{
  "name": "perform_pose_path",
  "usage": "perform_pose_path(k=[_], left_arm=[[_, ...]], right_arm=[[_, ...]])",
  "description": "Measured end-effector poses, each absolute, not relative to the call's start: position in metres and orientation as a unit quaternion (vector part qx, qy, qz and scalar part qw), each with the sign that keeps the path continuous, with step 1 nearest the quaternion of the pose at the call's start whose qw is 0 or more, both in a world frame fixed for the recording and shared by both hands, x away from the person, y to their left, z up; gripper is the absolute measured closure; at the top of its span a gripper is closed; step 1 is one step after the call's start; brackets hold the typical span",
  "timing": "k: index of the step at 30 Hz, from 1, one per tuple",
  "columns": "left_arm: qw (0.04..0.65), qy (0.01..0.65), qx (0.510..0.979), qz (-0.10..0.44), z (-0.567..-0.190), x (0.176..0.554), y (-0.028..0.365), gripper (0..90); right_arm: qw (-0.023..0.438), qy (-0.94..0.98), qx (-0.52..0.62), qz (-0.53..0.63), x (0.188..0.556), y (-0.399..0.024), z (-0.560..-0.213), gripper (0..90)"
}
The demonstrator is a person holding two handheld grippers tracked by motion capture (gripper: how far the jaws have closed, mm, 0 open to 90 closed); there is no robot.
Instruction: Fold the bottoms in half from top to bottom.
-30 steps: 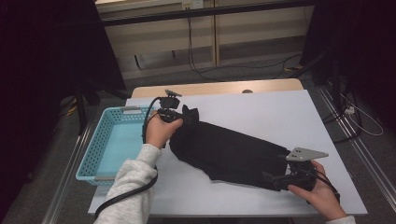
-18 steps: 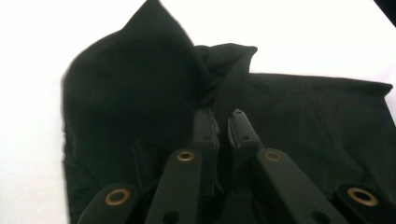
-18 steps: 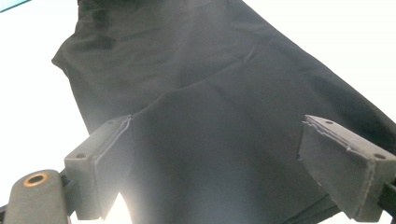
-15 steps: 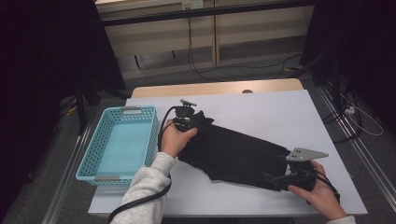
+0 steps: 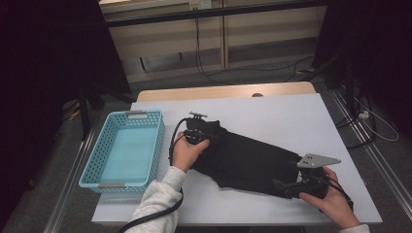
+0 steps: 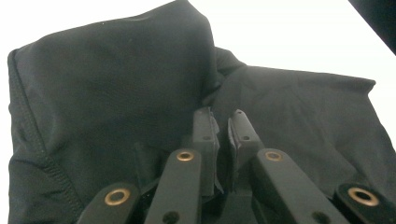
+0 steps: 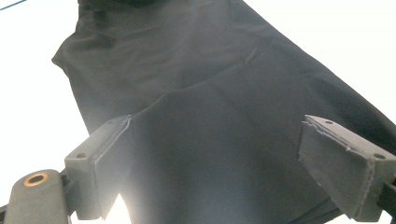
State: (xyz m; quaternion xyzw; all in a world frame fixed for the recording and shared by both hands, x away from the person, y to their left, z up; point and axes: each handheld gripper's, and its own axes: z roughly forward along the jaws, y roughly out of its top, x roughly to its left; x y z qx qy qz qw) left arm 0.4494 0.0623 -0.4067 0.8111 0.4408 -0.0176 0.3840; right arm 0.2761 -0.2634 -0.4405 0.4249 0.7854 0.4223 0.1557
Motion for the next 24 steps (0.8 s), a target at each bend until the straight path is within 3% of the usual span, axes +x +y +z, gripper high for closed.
perform_pose_path(k=[24], left_arm=[[0.38,0.399,0.834,-0.025,-0.417,0.424,0.017,81.6]], right_arm=[[0.16,0.786,0.42,0.424,0.276,-0.261,-0.439,11.3]])
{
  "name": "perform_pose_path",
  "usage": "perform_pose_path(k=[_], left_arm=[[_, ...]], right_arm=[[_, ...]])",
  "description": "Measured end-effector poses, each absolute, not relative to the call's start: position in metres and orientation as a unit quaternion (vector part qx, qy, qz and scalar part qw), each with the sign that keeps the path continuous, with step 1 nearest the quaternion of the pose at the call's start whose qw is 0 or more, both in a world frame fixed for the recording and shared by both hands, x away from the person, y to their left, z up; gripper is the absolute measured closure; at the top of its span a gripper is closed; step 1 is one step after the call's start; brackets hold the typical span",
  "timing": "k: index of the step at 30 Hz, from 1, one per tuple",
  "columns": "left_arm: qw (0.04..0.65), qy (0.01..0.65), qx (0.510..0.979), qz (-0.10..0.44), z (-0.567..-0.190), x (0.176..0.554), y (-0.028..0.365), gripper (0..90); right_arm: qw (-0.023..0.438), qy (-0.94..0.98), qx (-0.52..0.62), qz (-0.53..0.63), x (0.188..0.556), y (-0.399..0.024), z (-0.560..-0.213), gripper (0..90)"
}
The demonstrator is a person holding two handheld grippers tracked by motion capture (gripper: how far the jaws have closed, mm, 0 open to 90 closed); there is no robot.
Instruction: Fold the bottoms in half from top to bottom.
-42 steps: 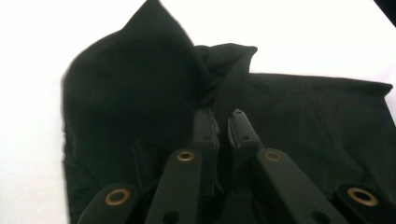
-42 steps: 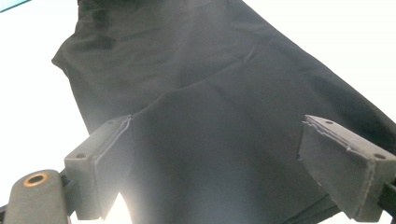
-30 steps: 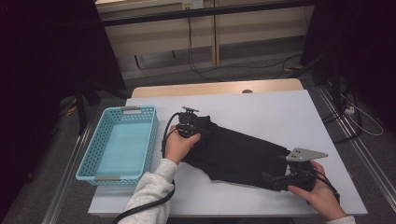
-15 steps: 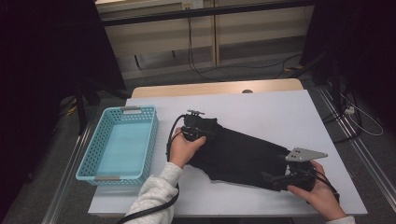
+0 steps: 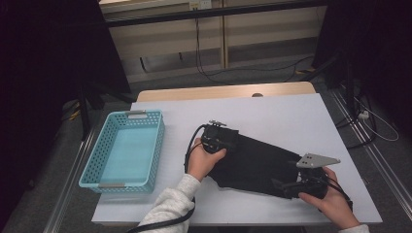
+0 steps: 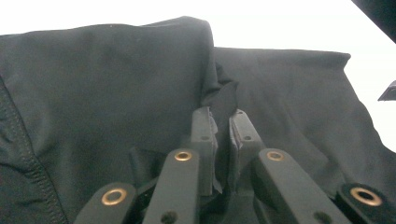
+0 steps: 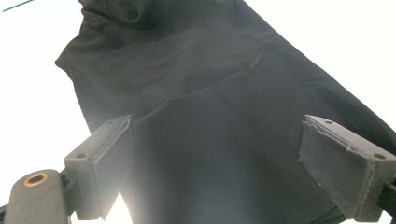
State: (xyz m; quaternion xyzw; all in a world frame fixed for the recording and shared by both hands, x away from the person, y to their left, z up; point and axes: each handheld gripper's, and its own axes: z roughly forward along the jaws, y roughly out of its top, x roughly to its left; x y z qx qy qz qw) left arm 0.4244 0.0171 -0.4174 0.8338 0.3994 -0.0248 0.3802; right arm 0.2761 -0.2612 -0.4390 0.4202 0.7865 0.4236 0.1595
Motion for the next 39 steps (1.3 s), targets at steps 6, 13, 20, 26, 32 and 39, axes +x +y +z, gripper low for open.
perform_pose_path(k=[6,13,20,26,32,39], left_arm=[[0.393,0.386,0.834,-0.034,-0.416,0.422,0.017,63.0],[0.407,0.384,0.828,-0.022,-0.408,0.419,0.03,45.1],[0.407,0.38,0.83,0.033,-0.407,0.413,0.055,21.4],[0.402,0.394,0.825,0.057,-0.405,0.415,0.078,16.7],[0.406,0.407,0.815,0.074,-0.399,0.415,0.097,14.5],[0.399,0.427,0.807,0.084,-0.402,0.415,0.117,13.6]], right_arm=[[0.16,0.785,0.42,0.426,0.275,-0.262,-0.438,11.3],[0.161,0.786,0.419,0.425,0.276,-0.26,-0.438,11.3],[0.172,0.783,0.423,0.423,0.281,-0.251,-0.436,12.1],[0.178,0.779,0.424,0.425,0.289,-0.241,-0.433,13.4],[0.176,0.779,0.42,0.431,0.306,-0.219,-0.434,14.0],[0.173,0.788,0.407,0.428,0.317,-0.204,-0.435,18.3]])
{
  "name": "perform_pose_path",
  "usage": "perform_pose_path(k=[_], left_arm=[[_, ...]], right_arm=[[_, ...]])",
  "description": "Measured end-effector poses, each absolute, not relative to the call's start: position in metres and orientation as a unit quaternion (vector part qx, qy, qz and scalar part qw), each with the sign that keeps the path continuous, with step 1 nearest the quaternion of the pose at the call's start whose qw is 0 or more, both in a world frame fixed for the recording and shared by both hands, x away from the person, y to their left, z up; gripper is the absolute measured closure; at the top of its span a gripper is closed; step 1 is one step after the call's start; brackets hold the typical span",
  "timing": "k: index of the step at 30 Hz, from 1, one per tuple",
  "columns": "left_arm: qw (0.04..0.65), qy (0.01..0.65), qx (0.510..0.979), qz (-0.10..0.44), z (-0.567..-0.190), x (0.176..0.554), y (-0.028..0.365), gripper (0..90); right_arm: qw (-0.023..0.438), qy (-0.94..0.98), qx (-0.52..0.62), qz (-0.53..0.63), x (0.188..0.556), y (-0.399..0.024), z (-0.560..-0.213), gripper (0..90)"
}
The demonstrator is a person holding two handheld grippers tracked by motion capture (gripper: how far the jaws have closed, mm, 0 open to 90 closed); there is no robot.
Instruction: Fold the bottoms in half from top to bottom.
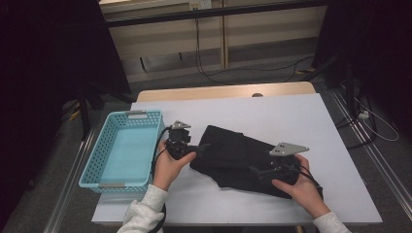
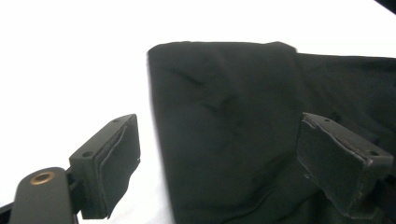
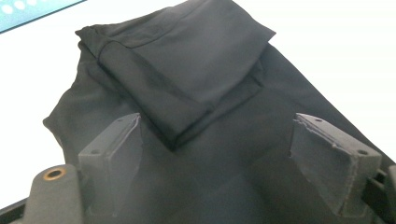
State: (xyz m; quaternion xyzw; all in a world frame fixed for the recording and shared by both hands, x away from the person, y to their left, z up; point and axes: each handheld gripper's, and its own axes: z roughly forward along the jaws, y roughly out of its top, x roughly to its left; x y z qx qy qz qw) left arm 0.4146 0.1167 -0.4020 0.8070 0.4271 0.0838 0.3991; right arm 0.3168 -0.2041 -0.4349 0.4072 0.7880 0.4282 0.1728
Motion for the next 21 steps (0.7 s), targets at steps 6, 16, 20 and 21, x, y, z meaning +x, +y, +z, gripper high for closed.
perform_pose_path(k=[6,16,20,21], left_arm=[[0.392,0.435,0.806,0.089,-0.404,0.413,0.127,13.0],[0.387,0.431,0.81,0.089,-0.408,0.414,0.128,12.0],[0.387,0.429,0.812,0.088,-0.411,0.416,0.127,12.0],[0.387,0.428,0.812,0.085,-0.41,0.416,0.127,12.0]], right_arm=[[0.165,0.797,0.396,0.426,0.324,-0.191,-0.437,18.4],[0.166,0.797,0.398,0.423,0.333,-0.18,-0.439,14.3],[0.168,0.797,0.397,0.424,0.335,-0.179,-0.44,11.6],[0.164,0.797,0.397,0.424,0.335,-0.179,-0.44,10.3]])
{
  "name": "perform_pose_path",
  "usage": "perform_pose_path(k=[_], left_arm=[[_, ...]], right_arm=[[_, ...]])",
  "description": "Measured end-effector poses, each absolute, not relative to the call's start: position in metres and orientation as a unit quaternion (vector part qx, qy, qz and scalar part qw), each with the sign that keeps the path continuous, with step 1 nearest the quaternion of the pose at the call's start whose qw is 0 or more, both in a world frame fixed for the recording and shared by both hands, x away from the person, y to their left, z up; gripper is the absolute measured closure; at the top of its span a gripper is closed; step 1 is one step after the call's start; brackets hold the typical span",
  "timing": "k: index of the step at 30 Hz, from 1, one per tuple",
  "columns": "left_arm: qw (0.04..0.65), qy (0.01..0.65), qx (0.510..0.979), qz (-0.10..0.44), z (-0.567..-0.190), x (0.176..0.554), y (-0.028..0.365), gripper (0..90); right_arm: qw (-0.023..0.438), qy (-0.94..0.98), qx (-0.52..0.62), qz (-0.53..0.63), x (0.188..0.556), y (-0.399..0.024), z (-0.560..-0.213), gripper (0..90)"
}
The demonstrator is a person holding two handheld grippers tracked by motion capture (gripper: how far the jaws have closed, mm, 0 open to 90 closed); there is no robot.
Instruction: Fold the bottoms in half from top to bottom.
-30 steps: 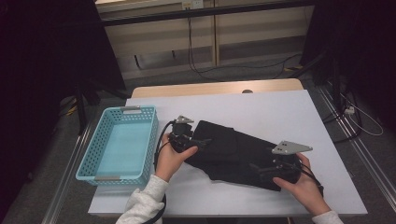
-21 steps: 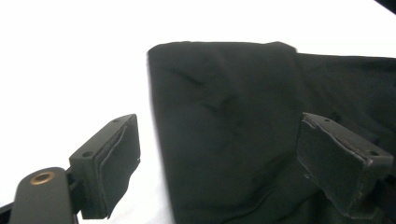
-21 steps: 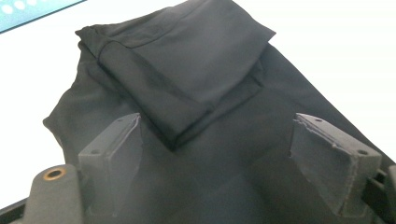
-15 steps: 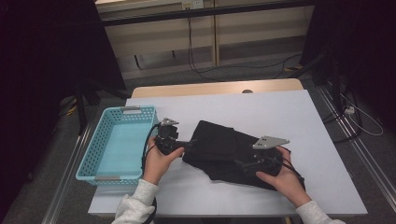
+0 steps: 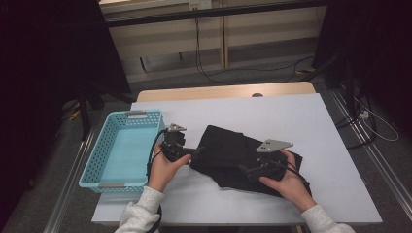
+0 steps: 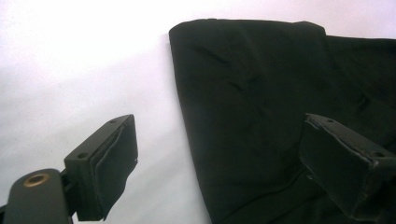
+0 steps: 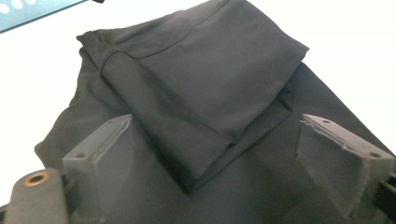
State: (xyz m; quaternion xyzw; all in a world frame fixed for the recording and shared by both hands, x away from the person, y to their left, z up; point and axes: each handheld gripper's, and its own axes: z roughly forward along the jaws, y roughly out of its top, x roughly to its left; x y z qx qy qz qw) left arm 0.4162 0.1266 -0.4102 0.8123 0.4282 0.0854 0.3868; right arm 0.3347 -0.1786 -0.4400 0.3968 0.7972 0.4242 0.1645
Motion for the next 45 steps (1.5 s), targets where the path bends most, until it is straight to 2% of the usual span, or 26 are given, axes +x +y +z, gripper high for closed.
perform_pose_path(k=[8,14,17,22,23,26,27,34,41,42,43,45], left_arm=[[0.391,0.424,0.812,0.088,-0.41,0.416,0.126,11.6],[0.392,0.43,0.808,0.093,-0.408,0.415,0.128,11.1],[0.391,0.429,0.808,0.1,-0.406,0.417,0.127,11.1],[0.387,0.43,0.809,0.101,-0.408,0.418,0.127,11.4],[0.388,0.429,0.809,0.102,-0.408,0.418,0.127,11.5],[0.388,0.428,0.81,0.099,-0.406,0.417,0.128,11.5],[0.388,0.43,0.809,0.1,-0.406,0.417,0.128,11.4],[0.388,0.432,0.808,0.101,-0.408,0.418,0.126,11.5],[0.383,0.436,0.809,0.1,-0.409,0.416,0.13,11.5],[0.382,0.436,0.808,0.101,-0.409,0.415,0.13,11.5],[0.384,0.438,0.807,0.101,-0.41,0.414,0.13,11.5],[0.378,0.433,0.813,0.097,-0.41,0.413,0.131,11.6]], right_arm=[[0.163,0.797,0.394,0.427,0.335,-0.178,-0.439,9.8],[0.158,0.8,0.393,0.425,0.334,-0.177,-0.436,16.9],[0.141,0.804,0.393,0.424,0.335,-0.175,-0.437,30.0],[0.137,0.811,0.388,0.416,0.335,-0.173,-0.439,35.6],[0.138,0.814,0.385,0.413,0.334,-0.172,-0.441,40.6],[0.136,0.818,0.381,0.41,0.334,-0.171,-0.442,44.5],[0.134,0.822,0.377,0.406,0.333,-0.17,-0.443,48.8],[0.139,0.827,0.381,0.39,0.333,-0.173,-0.445,57.7],[0.137,0.836,0.376,0.375,0.337,-0.168,-0.45,61.9],[0.138,0.842,0.37,0.366,0.337,-0.166,-0.452,68.5],[0.138,0.842,0.37,0.366,0.337,-0.166,-0.452,68.5],[0.136,0.846,0.365,0.364,0.337,-0.165,-0.451,80.1]])
